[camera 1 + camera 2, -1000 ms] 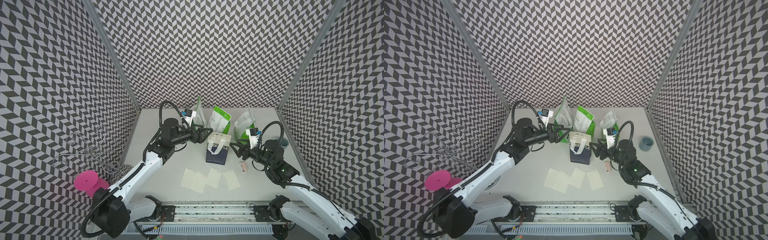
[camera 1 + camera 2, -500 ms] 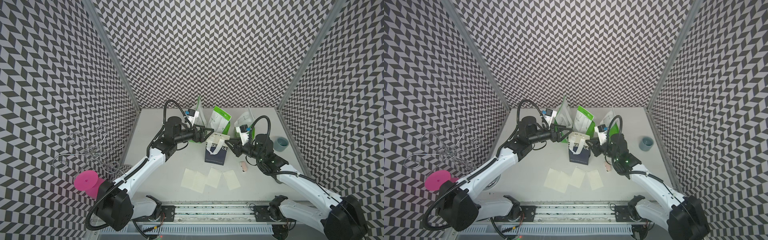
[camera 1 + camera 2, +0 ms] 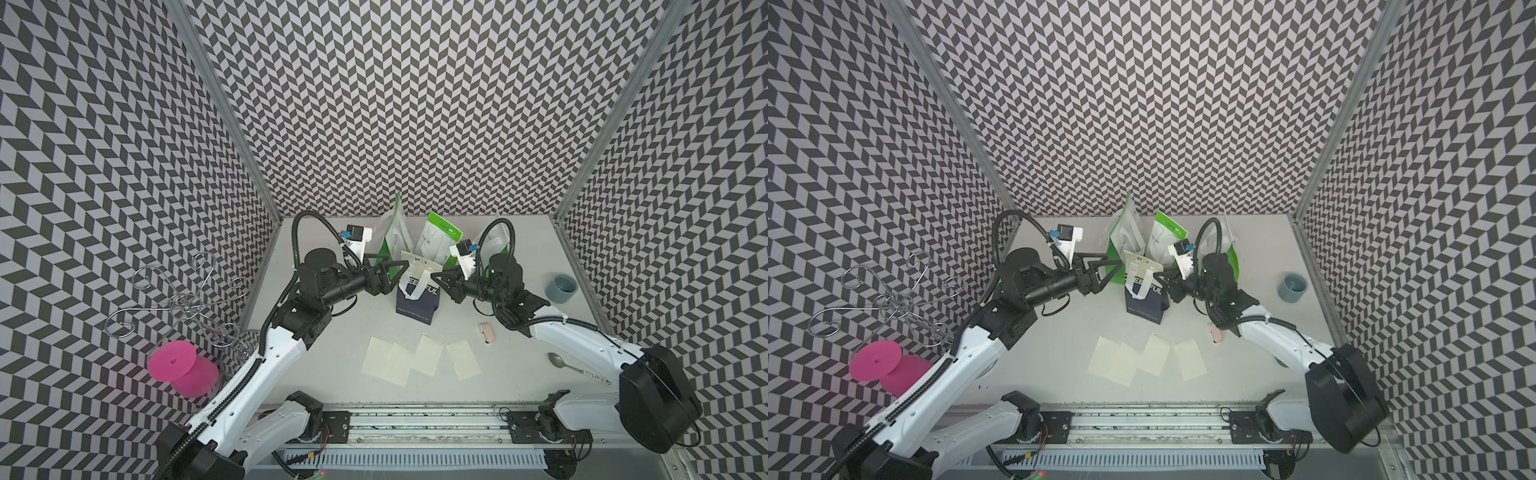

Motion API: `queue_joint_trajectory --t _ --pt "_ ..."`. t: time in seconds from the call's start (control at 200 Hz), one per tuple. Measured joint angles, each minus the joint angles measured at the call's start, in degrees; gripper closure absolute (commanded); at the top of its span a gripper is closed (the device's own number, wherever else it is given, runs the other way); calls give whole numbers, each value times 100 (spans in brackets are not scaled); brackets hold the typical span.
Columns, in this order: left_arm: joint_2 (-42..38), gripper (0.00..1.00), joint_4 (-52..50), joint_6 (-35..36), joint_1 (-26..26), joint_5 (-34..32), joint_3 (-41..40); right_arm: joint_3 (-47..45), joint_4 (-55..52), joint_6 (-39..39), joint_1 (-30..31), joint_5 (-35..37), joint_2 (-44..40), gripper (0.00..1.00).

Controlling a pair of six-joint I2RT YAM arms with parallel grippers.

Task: Staple the receipts to the bags
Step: Move the takeout bag to the center of the board.

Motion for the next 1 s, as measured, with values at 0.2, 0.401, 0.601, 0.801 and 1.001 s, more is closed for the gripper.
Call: queue_joint_trajectory --t 0.2,0.401,0.601,0.801,1.001 --pt "-507 9 -170 -111 20 -122 -243 232 -153 -24 13 190 85 36" --pt "-903 10 -94 -372 20 -299 -811 -20 -597 175 168 756 -597 23" --pt "-973 12 133 -756 20 -396 -1469 -476 -1335 573 439 1591 -1519 19" --pt "-1652 9 291 -1200 20 -503 -2358 -916 -2184 960 874 2028 -1735 13" --pt "-2479 9 317 -1572 17 -511 -3176 -1491 -2983 1263 1078 2168 -1176 12"
